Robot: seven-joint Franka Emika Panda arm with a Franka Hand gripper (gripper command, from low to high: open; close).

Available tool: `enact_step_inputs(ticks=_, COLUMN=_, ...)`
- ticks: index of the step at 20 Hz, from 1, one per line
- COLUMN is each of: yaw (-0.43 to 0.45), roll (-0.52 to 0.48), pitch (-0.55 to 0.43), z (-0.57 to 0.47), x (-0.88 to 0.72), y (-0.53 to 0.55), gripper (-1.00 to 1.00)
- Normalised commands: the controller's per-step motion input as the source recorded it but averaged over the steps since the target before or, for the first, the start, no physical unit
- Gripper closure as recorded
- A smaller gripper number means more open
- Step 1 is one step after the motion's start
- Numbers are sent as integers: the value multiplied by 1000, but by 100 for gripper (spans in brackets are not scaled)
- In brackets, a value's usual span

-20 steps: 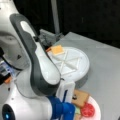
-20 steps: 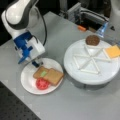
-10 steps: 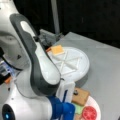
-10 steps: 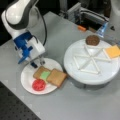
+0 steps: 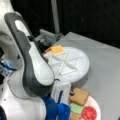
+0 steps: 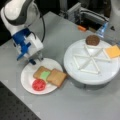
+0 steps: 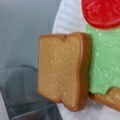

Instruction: Ingredient selection for cheeseburger or sandwich

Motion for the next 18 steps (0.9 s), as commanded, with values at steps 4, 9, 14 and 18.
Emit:
enact_step_inputs(ticks=4, yaw=6, roll=-499, pitch=257, z=377, x=-175, y=25, gripper=-100)
enact_step_inputs(ticks=9, yaw=-111, roll=-778, pitch=293, z=464, x=-305, y=400, gripper=-100)
enact_step_inputs(ticks=14, yaw=-203, roll=-791, pitch=70, z=530, x=-701, y=736, gripper=-100)
enact_step_inputs(ticks=18, yaw=-77, roll=-827, pitch=-43, z=246, x=-990, y=616, gripper=-100)
